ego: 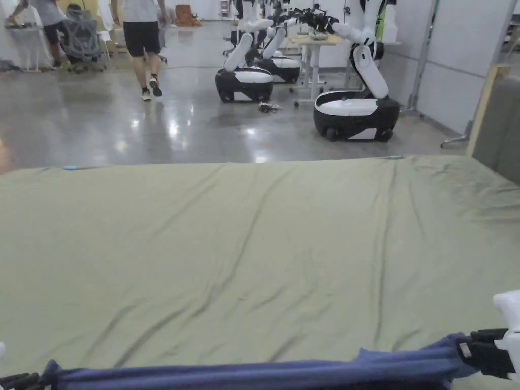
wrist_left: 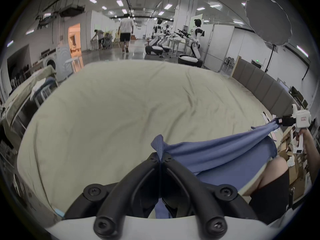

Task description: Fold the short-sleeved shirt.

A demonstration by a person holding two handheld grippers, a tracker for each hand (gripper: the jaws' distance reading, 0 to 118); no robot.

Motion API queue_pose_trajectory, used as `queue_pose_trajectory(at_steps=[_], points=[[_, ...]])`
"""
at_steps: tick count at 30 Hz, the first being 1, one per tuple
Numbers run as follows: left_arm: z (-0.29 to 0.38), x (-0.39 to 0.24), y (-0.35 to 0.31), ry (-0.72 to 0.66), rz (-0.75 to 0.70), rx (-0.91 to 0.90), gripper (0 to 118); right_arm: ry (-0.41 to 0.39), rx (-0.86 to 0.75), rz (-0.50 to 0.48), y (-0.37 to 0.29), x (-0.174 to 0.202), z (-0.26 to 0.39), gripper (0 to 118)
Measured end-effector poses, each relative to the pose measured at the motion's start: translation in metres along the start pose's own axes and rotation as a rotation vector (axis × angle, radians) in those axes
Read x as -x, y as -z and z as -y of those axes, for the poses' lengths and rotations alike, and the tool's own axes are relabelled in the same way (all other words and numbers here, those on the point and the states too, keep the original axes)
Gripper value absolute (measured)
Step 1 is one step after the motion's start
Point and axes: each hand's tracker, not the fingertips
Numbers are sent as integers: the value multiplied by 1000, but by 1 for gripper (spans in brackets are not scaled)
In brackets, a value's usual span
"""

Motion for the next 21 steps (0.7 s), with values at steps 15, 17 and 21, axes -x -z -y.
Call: queue_pose_trajectory(at_steps=[15, 17, 21], points=[[83, -3, 3, 9, -23, 136, 0, -19, 135, 112, 26, 10, 103, 0], [80, -3, -6, -3, 1, 132, 5, -32, 110, 110, 21, 12, 102, 1], [71, 1, -54, -78, 8, -29, 115, -40, -32, 135, -21, 19, 98, 90]])
